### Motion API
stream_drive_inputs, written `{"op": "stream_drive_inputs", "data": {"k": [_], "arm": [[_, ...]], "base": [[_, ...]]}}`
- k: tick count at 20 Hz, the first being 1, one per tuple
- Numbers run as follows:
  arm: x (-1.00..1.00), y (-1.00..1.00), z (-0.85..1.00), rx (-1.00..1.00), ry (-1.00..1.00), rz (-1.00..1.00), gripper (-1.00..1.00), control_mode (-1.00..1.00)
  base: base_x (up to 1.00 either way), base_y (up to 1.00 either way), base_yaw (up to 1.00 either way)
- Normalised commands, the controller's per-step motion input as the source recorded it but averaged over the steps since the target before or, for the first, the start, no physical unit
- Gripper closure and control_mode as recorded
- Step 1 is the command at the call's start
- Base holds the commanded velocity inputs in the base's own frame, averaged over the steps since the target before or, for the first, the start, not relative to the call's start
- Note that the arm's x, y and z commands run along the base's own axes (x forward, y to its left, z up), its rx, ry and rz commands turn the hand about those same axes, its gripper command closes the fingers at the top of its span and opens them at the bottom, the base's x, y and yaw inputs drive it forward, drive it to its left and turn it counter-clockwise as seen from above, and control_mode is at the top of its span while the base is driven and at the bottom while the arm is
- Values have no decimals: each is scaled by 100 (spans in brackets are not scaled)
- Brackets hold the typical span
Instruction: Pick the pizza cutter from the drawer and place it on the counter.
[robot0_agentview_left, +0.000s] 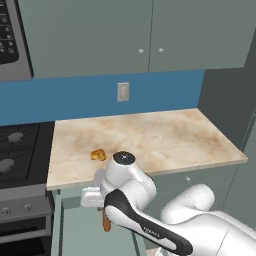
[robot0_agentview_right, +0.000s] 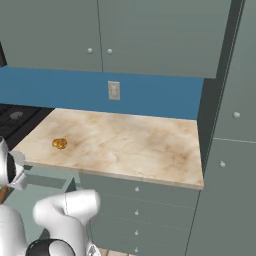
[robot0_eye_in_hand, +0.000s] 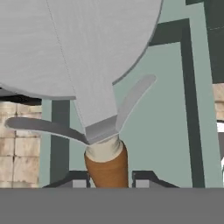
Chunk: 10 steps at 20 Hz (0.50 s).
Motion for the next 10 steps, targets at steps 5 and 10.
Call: {"op": "stream_drive_inputs", "data": {"k": [5,10], "arm": [[100,-44,94,36,-31,0,100,-100],[100,-46,61,34,-14,-3,100,-100]], "base": [[0,0,0],[0,0,0]]}}
